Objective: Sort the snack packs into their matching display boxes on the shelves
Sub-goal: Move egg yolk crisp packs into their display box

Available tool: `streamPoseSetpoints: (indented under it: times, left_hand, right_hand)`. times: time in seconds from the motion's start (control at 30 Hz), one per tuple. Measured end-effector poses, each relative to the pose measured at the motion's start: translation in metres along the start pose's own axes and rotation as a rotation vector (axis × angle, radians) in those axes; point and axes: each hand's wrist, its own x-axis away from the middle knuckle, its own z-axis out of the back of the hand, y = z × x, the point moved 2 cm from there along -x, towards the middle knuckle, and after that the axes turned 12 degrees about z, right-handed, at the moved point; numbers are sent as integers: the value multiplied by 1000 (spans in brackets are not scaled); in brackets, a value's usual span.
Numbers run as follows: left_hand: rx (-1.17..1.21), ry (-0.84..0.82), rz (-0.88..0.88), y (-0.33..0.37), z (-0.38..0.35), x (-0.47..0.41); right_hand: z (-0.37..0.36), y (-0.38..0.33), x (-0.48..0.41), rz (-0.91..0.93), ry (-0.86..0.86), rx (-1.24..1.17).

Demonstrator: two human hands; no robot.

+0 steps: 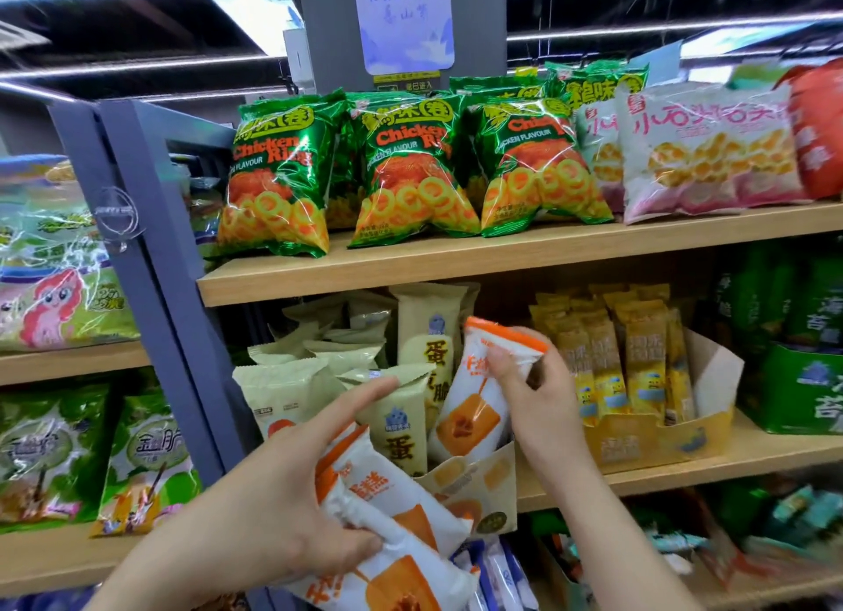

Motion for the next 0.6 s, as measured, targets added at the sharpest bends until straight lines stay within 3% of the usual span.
streamPoseSetpoints:
  times: [0.2, 0.27, 0.33, 0.47, 0.6]
  left_hand:
    - [60, 31, -101, -5, -6, 2]
    - [96, 40, -112, -8, -6, 1]
    - [160, 46, -102, -12, -4, 2]
    - [398, -88, -145, -9, -8, 4]
    - [418, -238, -137, 0, -31, -3]
  right_hand:
    - [25, -71, -6, 641, 327, 101]
    - [44, -91, -5, 740, 364, 96]
    - [63, -94, 0, 634, 363, 3]
    - [81, -63, 33, 117, 280, -70]
    - [78, -25, 75, -274, 176, -88]
